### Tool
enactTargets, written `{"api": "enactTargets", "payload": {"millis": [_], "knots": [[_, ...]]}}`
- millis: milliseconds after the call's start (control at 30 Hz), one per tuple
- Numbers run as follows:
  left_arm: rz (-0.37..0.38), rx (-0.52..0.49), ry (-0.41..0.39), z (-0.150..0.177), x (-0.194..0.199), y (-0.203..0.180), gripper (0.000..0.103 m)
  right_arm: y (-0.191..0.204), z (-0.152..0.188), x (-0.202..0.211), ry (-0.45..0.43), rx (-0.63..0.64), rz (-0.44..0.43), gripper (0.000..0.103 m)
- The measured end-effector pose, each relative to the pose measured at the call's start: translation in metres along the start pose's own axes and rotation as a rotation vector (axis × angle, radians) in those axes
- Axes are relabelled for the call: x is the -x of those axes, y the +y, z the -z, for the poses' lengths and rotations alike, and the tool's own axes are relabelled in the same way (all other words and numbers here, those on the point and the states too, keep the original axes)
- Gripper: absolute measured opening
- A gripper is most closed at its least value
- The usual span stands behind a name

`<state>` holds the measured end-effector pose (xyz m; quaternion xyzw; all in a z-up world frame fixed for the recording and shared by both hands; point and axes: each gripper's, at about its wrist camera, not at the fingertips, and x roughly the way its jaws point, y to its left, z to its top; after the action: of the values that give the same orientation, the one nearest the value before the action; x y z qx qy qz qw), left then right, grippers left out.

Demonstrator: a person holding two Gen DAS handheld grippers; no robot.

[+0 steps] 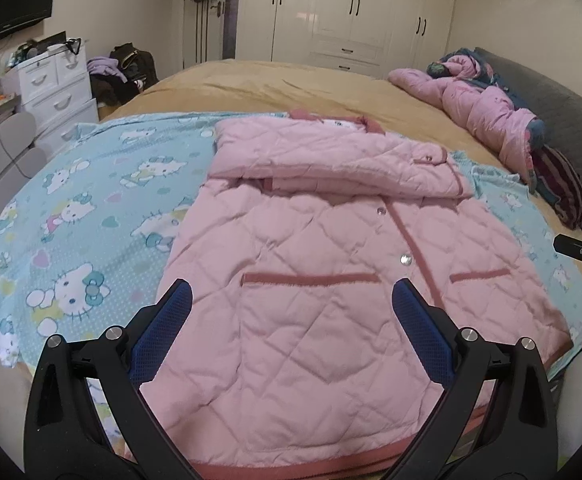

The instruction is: Fold large clothes

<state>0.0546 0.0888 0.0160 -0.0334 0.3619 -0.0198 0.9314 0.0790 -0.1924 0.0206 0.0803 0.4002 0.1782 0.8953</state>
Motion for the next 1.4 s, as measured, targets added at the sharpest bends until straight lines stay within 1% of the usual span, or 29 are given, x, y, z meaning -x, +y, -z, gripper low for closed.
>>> {"api": "enactTargets", "payload": {"millis": [100, 367, 533, 700, 1000, 1100, 1233, 1300, 1400], "knots": [[-0.011, -0.010, 0.018, 0.006, -0.002, 0.001, 0.094, -0.005, 0.007, -0.005, 0.022, -0.016, 0.004, 0.099], [-0.032, -0.008, 0.072, 0.022, -0.014, 0.008, 0.094, -0.023, 0.019, -0.005, 0.044, -0.045, 0.021, 0.099], [-0.056, 0.016, 0.116, 0.032, -0.022, 0.019, 0.094, -0.037, 0.026, -0.004, 0.057, -0.065, 0.040, 0.099], [-0.084, 0.032, 0.157, 0.041, -0.029, 0.029, 0.094, -0.049, 0.035, -0.006, 0.075, -0.084, 0.042, 0.099], [-0.149, 0.093, 0.224, 0.051, -0.035, 0.056, 0.094, -0.060, 0.045, -0.007, 0.093, -0.105, 0.045, 0.099], [-0.139, 0.128, 0.245, 0.054, -0.037, 0.067, 0.094, -0.063, 0.047, -0.006, 0.090, -0.113, 0.046, 0.099], [-0.104, 0.127, 0.269, 0.058, -0.038, 0.071, 0.094, -0.067, 0.049, -0.005, 0.094, -0.124, 0.050, 0.099], [-0.072, 0.124, 0.285, 0.060, -0.040, 0.071, 0.094, -0.068, 0.050, -0.006, 0.100, -0.126, 0.052, 0.099], [-0.004, 0.141, 0.326, 0.061, -0.045, 0.077, 0.094, -0.070, 0.054, -0.008, 0.117, -0.125, 0.059, 0.099]]}}
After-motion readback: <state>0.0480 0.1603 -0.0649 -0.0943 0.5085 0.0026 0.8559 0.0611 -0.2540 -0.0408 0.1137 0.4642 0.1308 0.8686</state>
